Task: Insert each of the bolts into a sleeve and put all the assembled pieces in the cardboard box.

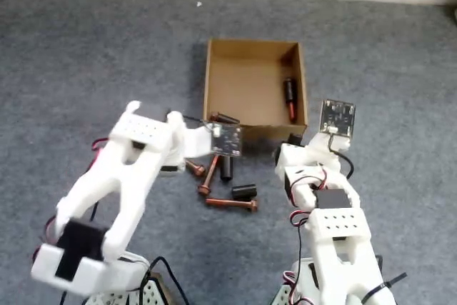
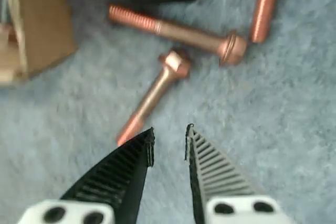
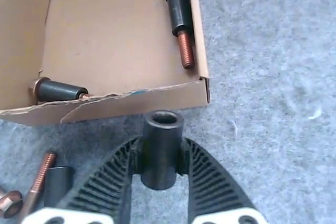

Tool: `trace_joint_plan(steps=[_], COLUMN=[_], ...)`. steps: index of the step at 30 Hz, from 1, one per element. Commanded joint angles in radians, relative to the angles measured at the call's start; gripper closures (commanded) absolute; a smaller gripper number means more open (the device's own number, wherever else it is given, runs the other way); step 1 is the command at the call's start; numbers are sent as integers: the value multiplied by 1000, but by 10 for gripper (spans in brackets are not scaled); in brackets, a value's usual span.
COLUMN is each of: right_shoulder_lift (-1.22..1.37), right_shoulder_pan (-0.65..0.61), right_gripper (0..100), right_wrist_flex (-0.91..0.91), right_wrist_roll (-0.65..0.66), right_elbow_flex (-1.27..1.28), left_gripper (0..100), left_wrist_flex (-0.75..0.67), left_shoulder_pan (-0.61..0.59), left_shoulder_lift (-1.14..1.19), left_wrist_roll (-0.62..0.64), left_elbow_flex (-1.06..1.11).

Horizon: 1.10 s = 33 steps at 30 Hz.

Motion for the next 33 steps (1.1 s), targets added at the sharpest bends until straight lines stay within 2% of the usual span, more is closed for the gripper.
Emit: trace_joint_plan(steps=[1,12,17,20,26,33], right_shoulder_lift=[-25,-25,-25,-25,-27,-31], right_shoulder_pan=[13,12,12,12,12,12], right_gripper=[993,993,993,993,993,993], right_wrist_flex=[-35,-35,-35,-35,-35,-33], right_wrist_roll=[9,9,9,9,9,9], right_elbow_flex=[-19,-21,-21,-19,-16,-13], left_gripper=[870,877,987,994,994,994], left_wrist_flex=[0,-2,-2,6,14,5], left_shoulder_pan=[65,84,96,110,107,67], left_shoulder_lift=[87,358,384,386,340,64], left_wrist_roll=[-17,-57,-57,-54,57,195], left_elbow_flex=[-108,-243,-249,-246,-222,-127])
